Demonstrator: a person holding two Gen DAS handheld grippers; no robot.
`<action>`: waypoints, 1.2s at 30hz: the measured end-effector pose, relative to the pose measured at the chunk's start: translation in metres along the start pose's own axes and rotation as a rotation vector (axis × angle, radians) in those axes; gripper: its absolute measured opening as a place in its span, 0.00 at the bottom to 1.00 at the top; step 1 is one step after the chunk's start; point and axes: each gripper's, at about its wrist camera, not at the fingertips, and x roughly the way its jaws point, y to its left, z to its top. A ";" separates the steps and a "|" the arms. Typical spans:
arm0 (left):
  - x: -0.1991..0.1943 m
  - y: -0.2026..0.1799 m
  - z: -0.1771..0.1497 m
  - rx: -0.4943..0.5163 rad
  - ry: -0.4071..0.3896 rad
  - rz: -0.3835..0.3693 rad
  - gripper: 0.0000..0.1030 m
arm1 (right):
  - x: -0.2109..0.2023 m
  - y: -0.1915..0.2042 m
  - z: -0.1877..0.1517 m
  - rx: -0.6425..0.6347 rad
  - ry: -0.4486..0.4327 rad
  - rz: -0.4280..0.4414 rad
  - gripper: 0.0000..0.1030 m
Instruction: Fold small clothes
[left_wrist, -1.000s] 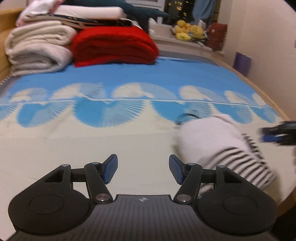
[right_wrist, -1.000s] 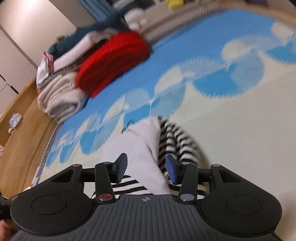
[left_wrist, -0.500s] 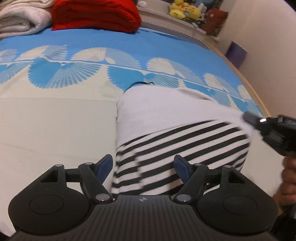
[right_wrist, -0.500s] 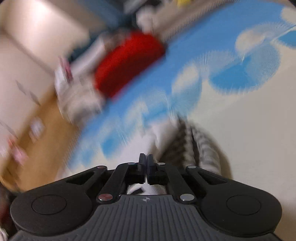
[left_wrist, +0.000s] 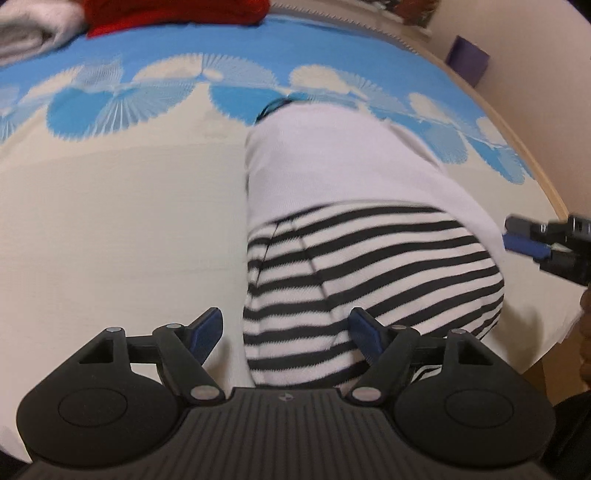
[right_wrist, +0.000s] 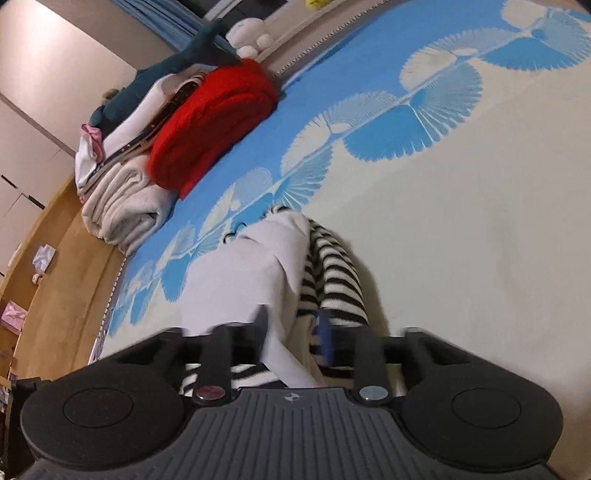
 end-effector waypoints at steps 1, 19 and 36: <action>0.002 0.002 -0.001 -0.021 0.013 -0.005 0.78 | 0.003 0.000 -0.003 -0.021 0.032 -0.001 0.35; 0.007 0.022 -0.011 -0.138 0.078 -0.128 0.59 | -0.012 -0.002 -0.018 -0.076 0.195 -0.049 0.03; -0.025 0.005 0.072 0.365 0.115 -0.093 0.68 | -0.008 0.055 0.038 -0.186 0.039 -0.138 0.46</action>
